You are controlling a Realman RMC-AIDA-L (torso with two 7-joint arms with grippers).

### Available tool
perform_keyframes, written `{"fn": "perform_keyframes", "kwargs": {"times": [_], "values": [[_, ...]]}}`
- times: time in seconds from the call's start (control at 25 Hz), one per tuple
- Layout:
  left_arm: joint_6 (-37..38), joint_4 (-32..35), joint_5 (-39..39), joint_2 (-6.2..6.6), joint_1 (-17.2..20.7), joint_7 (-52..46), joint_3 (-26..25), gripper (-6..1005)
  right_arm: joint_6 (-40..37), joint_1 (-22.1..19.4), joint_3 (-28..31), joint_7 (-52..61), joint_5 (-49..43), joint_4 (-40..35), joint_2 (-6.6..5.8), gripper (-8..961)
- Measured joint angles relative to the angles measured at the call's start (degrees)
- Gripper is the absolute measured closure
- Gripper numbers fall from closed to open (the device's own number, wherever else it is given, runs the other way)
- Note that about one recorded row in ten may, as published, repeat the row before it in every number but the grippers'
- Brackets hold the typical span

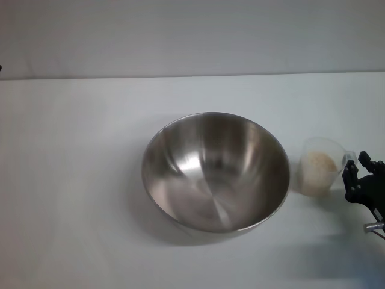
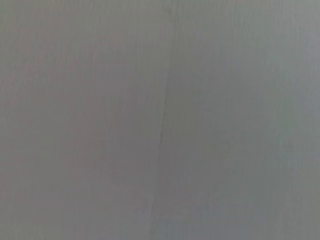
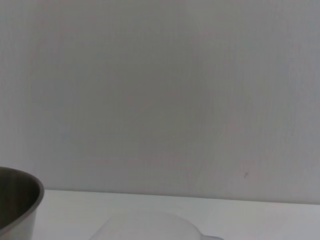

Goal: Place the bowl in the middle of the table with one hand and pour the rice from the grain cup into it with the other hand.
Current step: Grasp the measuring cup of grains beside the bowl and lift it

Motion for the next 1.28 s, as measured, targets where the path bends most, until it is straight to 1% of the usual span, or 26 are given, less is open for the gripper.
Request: {"fn": "perform_keyframes", "kwargs": {"times": [0.2, 0.96, 1.16, 1.28], "values": [[0.0, 0.0, 0.0, 0.00, 0.0, 0.0, 0.0, 231, 0.0, 0.0, 0.2, 0.0, 0.1, 0.0, 0.00, 686], [-0.2, 0.0, 0.0, 0.07, -0.3, 0.0, -0.1, 226, -0.5, 0.0, 0.4, 0.0, 0.1, 0.2, 0.09, 696], [-0.3, 0.0, 0.0, 0.09, -0.4, 0.1, -0.1, 225, -0.4, 0.2, 0.3, 0.0, 0.1, 0.3, 0.09, 787], [-0.3, 0.0, 0.0, 0.09, -0.4, 0.2, -0.1, 224, -0.3, 0.3, 0.3, 0.0, 0.1, 0.3, 0.08, 786]]}}
